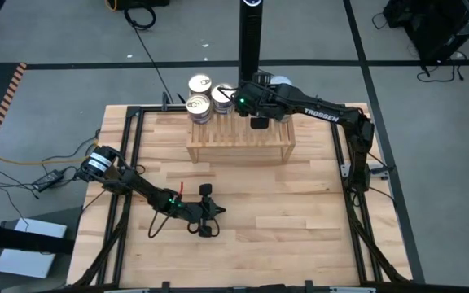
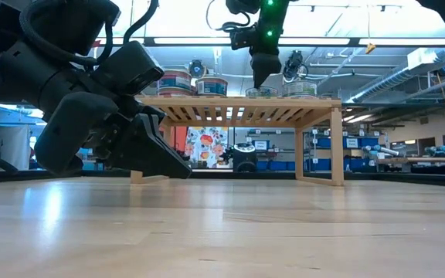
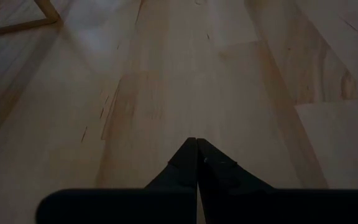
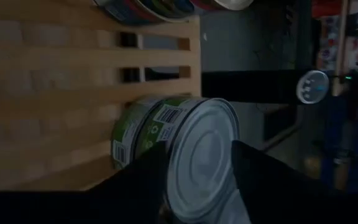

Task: Stack canned seafood by type on shelf
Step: Return to Home Position

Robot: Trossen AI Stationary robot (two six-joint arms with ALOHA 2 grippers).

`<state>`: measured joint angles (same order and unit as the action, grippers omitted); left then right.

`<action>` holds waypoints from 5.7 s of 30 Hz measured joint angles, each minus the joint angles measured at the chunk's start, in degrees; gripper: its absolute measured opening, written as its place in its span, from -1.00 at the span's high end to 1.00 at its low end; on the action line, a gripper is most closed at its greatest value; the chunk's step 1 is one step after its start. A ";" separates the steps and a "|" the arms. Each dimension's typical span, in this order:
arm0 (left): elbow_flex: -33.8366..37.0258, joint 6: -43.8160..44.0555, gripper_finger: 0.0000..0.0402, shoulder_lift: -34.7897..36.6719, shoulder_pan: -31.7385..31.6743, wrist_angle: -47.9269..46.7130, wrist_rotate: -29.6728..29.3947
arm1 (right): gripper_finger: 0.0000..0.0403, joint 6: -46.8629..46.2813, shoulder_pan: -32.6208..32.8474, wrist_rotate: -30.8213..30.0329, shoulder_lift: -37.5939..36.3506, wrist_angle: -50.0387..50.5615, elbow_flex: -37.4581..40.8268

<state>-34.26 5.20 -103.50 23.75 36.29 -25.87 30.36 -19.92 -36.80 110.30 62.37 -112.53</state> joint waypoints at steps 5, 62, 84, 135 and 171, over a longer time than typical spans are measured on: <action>0.00 -0.01 0.97 0.00 0.01 0.00 0.00 | 0.48 0.54 2.19 -2.63 -1.07 1.53 0.00; -0.02 -7.99 0.97 8.44 -0.38 5.82 7.07 | 0.95 -24.64 16.61 26.00 -64.24 -75.19 89.69; 10.40 -9.49 0.97 27.52 -10.39 7.05 19.17 | 0.96 -25.90 20.32 26.10 -91.12 -71.56 104.39; 33.79 -9.38 0.97 99.64 -37.65 -32.11 30.93 | 0.96 -35.40 20.32 27.94 -110.12 -48.39 104.39; 33.83 -9.45 0.97 102.99 -41.14 -35.89 24.00 | 0.89 -28.64 16.08 15.46 -106.01 -66.25 112.19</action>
<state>-0.43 -4.25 -0.51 -17.39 0.40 -1.87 1.72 -3.84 -21.34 4.29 -3.88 -0.34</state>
